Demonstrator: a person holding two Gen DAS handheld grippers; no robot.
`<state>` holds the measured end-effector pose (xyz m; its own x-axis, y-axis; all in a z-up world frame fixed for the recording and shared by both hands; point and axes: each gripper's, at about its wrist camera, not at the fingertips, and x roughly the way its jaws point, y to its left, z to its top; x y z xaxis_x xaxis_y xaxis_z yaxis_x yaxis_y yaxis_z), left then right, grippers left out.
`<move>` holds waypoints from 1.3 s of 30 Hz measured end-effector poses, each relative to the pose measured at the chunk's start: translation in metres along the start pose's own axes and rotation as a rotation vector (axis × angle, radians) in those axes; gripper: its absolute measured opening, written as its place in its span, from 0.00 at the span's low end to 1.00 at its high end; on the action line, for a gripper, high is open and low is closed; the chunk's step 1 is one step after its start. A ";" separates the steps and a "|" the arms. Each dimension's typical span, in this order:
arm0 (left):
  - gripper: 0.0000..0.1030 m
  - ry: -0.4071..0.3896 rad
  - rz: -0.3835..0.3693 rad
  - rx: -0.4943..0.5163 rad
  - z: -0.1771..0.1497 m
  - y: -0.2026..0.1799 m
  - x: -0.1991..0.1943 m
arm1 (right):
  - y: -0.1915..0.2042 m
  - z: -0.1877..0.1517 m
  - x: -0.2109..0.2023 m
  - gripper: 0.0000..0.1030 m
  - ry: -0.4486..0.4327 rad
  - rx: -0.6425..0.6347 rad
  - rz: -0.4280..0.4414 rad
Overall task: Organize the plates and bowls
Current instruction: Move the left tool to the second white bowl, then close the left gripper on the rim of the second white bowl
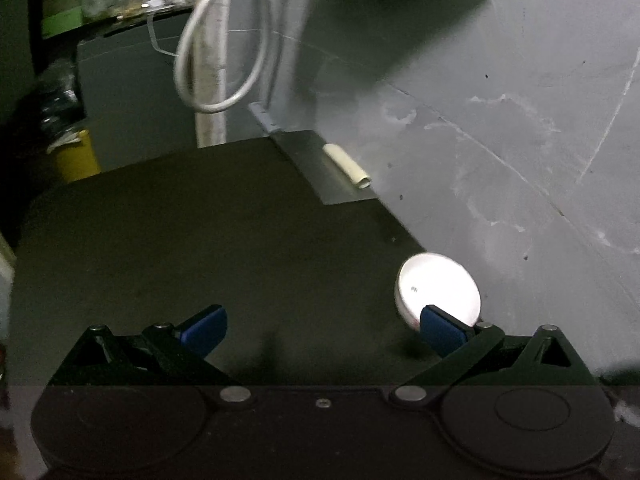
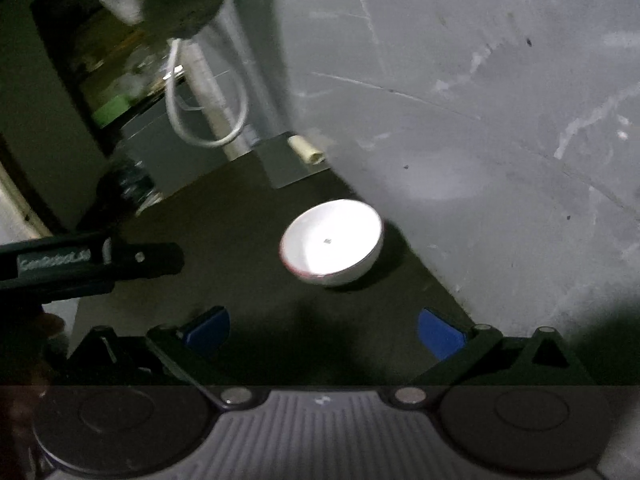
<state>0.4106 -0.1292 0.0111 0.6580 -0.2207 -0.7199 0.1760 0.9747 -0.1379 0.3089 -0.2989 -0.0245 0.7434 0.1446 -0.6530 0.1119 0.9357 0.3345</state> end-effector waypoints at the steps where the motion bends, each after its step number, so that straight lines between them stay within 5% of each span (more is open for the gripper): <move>1: 0.99 0.004 -0.008 0.007 0.003 -0.002 0.008 | -0.002 0.001 0.005 1.00 -0.009 0.017 -0.006; 13: 0.92 0.112 -0.072 0.023 0.019 -0.018 0.074 | -0.014 -0.001 0.036 0.78 -0.083 0.111 -0.038; 19: 0.68 0.152 -0.150 0.010 0.018 -0.022 0.096 | -0.016 0.000 0.042 0.70 -0.083 0.079 -0.030; 27: 0.13 0.198 -0.254 -0.004 0.014 -0.024 0.115 | -0.016 0.002 0.044 0.58 -0.083 0.059 0.007; 39: 0.11 0.180 -0.291 -0.001 0.006 -0.017 0.106 | -0.024 0.006 0.046 0.42 -0.034 0.070 0.080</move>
<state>0.4824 -0.1691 -0.0589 0.4403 -0.4796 -0.7591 0.3366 0.8719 -0.3556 0.3442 -0.3164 -0.0584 0.7738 0.2061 -0.5990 0.0961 0.8964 0.4326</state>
